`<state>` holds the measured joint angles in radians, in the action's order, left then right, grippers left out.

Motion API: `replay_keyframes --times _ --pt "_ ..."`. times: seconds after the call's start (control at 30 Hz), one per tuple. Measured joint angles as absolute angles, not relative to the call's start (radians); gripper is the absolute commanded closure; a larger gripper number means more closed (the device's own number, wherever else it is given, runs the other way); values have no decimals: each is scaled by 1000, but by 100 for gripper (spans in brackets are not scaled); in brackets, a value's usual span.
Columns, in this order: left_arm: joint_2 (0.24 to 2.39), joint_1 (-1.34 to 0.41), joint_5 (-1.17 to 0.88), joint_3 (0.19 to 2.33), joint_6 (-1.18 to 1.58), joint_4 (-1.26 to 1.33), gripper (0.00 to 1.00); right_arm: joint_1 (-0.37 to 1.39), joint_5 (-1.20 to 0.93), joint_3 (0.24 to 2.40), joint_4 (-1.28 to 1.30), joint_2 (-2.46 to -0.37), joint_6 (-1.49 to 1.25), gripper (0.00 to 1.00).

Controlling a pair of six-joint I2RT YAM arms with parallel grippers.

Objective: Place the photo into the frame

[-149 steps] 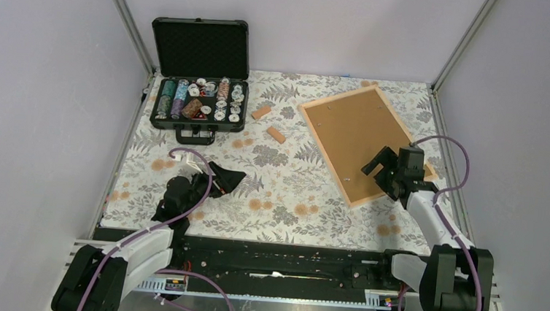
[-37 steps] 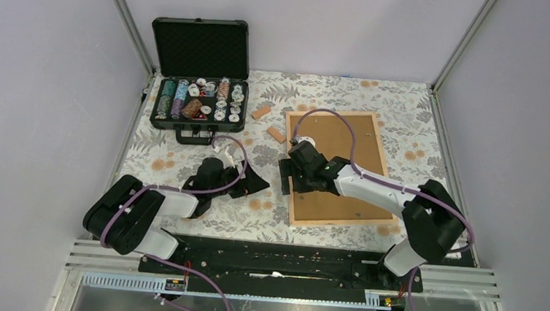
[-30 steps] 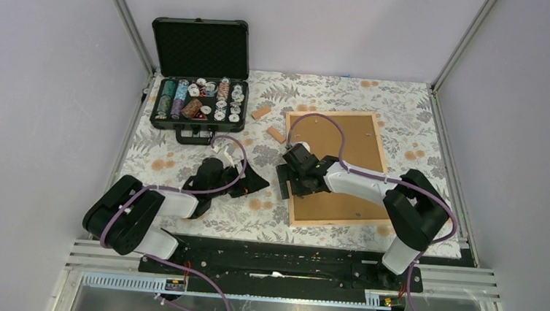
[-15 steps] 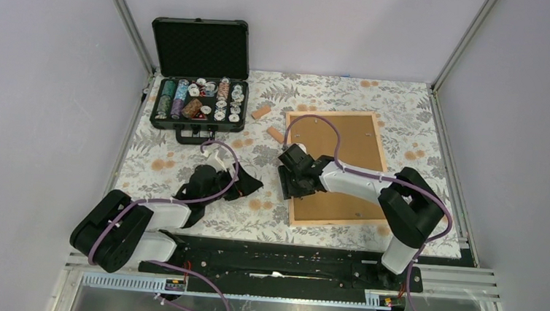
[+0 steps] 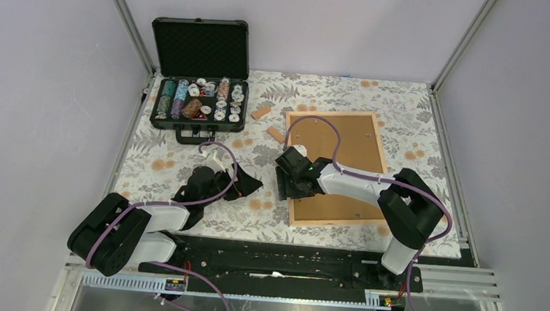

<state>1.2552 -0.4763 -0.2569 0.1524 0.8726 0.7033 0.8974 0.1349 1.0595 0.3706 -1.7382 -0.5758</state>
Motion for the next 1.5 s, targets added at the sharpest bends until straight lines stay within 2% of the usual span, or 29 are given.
replay_keyframes --times 0.17,0.5,0.63,0.8,0.93,1.2,1.33,1.5 --pt "1254 -476 -257 152 873 705 10 905 147 1050 356 -1732 -606 37" --pt "1251 -476 -257 152 873 705 10 913 191 1023 355 -1717 -652 61" --pt "1251 -476 -257 152 873 705 10 925 188 1011 341 -1710 -696 76" --pt "1251 -476 -257 152 873 704 10 933 208 1008 342 -1708 -750 81" --pt "1251 -476 -257 152 873 704 10 933 210 992 326 -1695 -776 54" --pt "1251 -476 -257 152 873 704 9 942 226 976 369 -1564 -758 23" --pt "1254 -476 -260 152 872 704 7 937 286 980 373 -1482 -713 18" --pt "1286 -476 -271 162 871 697 6 862 313 1025 349 -1509 -624 13"
